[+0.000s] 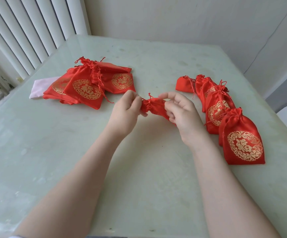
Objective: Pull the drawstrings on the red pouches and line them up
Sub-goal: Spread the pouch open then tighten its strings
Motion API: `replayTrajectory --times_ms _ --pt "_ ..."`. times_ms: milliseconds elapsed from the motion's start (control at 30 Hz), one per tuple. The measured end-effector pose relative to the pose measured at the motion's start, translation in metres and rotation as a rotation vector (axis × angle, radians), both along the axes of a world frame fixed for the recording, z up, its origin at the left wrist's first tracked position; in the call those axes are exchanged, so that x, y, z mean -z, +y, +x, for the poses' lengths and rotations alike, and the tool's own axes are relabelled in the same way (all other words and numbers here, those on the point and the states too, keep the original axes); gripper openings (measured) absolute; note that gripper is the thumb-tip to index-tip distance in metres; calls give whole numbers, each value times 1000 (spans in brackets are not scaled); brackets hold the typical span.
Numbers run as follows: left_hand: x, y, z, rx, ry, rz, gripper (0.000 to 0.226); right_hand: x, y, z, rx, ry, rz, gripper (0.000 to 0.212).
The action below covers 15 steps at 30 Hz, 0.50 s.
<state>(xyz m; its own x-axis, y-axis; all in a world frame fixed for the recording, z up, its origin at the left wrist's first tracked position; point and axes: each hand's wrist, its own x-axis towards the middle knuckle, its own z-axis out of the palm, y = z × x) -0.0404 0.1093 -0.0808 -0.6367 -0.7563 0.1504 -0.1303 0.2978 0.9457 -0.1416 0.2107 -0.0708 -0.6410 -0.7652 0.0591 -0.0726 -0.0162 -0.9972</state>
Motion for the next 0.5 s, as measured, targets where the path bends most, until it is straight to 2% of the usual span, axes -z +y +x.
replayTrajectory --times_ms 67,167,233,300,367,500 --pt "-7 10 -6 70 108 164 23 -2 5 -4 -81 21 -29 22" --pt "-18 18 -17 93 165 258 22 -1 10 -16 -161 187 13 39" --pt "-22 18 -24 61 193 307 23 -1 9 -23 -117 313 55 41" --pt "-24 18 -33 36 212 328 23 -1 7 -34 38 337 56 39" --pt "-24 18 -44 25 208 277 24 -1 2 -46 159 277 30 35" --pt "-17 10 -67 72 58 91 25 -4 -7 -80 275 166 47 20"
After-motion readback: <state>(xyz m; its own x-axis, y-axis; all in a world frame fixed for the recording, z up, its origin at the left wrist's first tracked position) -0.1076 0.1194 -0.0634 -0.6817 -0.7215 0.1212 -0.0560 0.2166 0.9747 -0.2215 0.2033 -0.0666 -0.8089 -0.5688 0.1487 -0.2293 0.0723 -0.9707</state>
